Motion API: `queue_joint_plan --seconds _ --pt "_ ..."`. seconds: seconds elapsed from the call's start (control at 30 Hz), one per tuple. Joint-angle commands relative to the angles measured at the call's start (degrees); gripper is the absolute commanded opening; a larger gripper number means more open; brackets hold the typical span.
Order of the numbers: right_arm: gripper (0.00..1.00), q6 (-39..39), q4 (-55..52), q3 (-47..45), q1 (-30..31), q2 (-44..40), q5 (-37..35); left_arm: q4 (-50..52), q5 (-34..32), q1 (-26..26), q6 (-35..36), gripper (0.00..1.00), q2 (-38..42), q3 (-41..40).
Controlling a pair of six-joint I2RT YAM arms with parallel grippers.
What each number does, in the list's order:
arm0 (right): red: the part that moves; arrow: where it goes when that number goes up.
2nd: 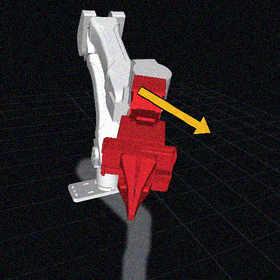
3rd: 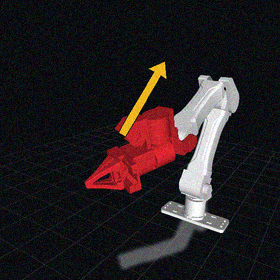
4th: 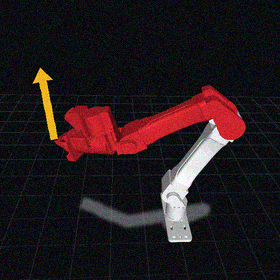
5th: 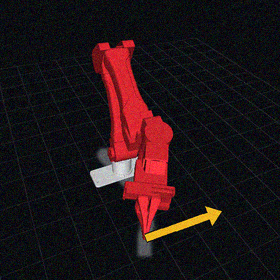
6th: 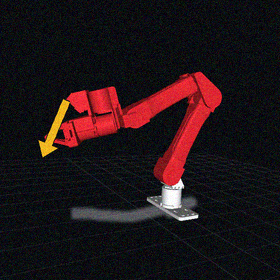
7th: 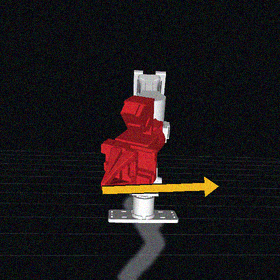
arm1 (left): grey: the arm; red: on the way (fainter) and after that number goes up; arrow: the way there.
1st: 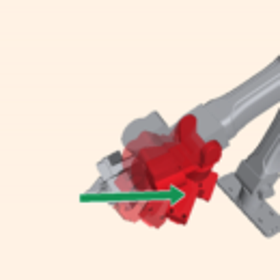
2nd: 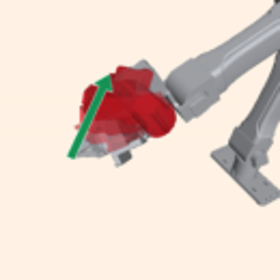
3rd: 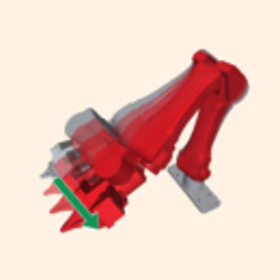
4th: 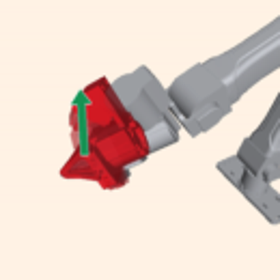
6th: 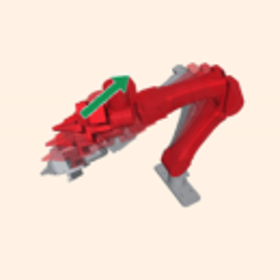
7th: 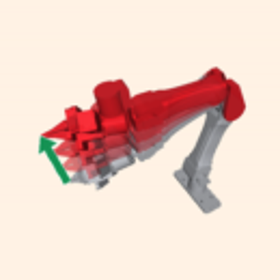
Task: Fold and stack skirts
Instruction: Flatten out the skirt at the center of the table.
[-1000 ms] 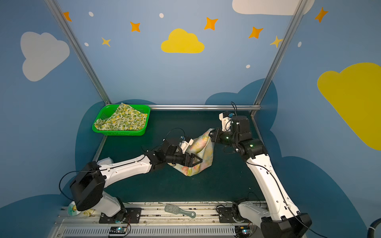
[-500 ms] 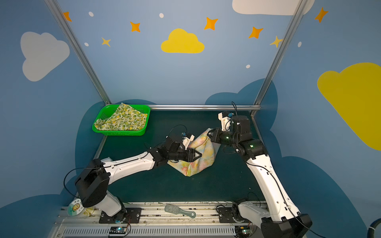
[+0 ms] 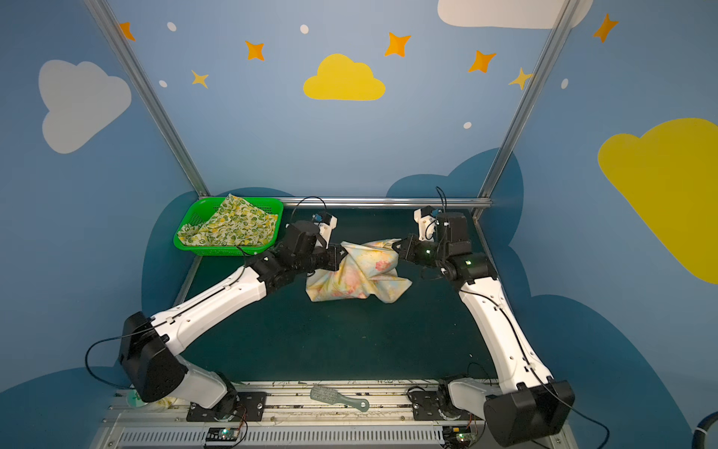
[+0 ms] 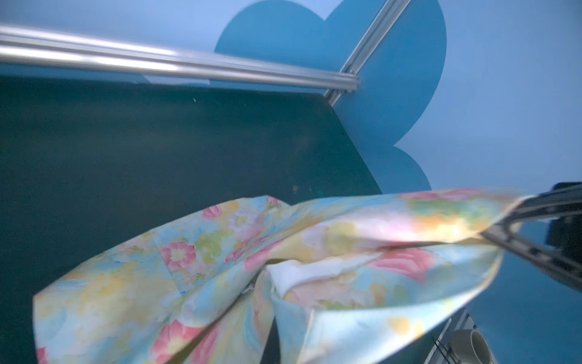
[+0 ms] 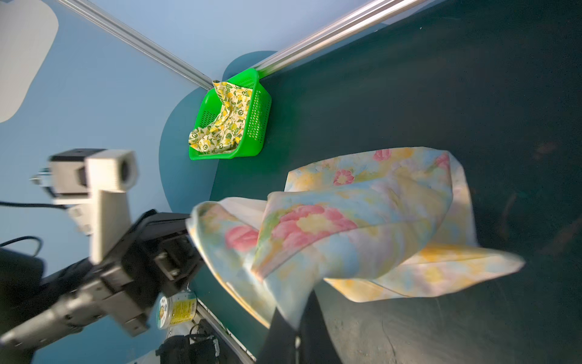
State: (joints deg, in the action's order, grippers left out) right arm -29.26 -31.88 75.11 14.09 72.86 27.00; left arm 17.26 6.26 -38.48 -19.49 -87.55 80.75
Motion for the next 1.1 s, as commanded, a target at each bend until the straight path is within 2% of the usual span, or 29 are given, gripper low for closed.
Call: queue_joint_plan --seconds 0.0,0.13,0.3,0.37,0.43,0.53,0.7,0.87,0.97,1.07 --pt "0.0 2.35 2.03 7.39 -2.98 5.39 -3.19 10.89 -7.84 5.78 5.21 0.04 -3.06 8.88" --pt "0.0 3.77 0.55 19.55 -5.35 14.6 -1.34 17.07 -9.14 8.59 9.95 0.04 -10.97 24.22" --pt "0.0 5.93 -3.37 35.08 -7.04 23.06 0.28 25.0 -14.69 9.29 14.8 0.04 -20.06 44.84" --pt "0.0 7.33 -4.68 37.71 -7.06 23.99 0.33 27.66 -15.36 9.29 15.79 0.04 -21.8 49.84" --pt "0.0 8.12 -4.58 36.4 -7.06 23.29 0.81 29.31 -13.17 9.21 16.93 0.04 -21.68 50.38" --pt "0.0 8.54 -2.32 27.75 -6.63 19.87 1.23 27.76 -9.78 7.94 14.05 0.04 -18.49 42.02" --pt "0.0 7.72 5.14 3.65 -4.39 10.55 -2.31 14.89 -9.55 1.57 6.71 0.04 -8.57 12.53" --pt "0.0 3.43 12.34 -18.03 -0.94 2.72 -5.66 4.78 -2.76 -2.4 -4.72 0.06 -3.75 -10.52" --pt "0.0 1.6 16.11 -27.74 2.26 -1.49 -8.63 1.34 -1.38 -5.03 -8.03 0.07 -2.83 -18.08" --pt "0.0 0.85 16.38 -33.4 4.58 -5.02 -11.14 0.85 1.62 -5.86 -8.97 0.2 -2.02 -21.18"
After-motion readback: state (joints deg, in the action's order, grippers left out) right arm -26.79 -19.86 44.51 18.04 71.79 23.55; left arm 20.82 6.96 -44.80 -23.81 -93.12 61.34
